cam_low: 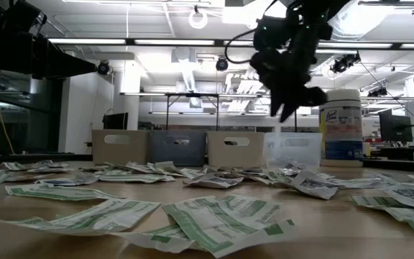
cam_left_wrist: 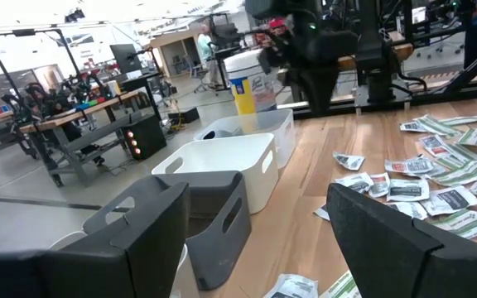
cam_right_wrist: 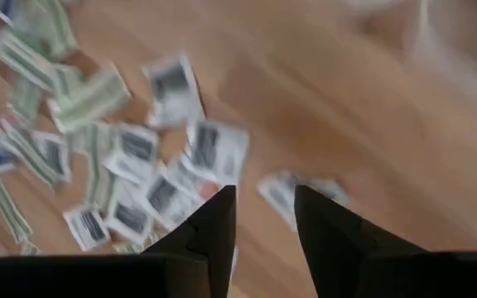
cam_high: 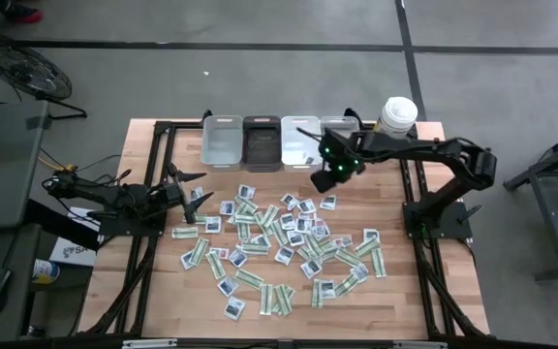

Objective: Pick & Place First Aid Supplies
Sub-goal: Put the black towelette pack into the white bin

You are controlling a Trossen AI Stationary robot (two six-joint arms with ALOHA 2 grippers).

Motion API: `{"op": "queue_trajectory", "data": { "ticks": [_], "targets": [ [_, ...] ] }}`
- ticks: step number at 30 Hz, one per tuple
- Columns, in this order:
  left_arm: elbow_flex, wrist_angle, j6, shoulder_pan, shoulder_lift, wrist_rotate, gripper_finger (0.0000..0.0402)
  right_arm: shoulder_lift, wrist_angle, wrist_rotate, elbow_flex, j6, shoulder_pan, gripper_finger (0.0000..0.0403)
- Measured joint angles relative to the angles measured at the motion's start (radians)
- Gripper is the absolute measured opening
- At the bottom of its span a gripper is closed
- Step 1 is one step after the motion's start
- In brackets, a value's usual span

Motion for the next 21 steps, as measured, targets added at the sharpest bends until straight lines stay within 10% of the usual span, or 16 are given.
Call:
{"op": "queue_trajectory", "data": {
  "ticks": [21],
  "targets": [
    [0.0,0.0,0.0,0.0,0.0,0.0,0.028,-0.112,0.411,0.094,-0.431,0.331,0.028,0.0119]
  ]
}}
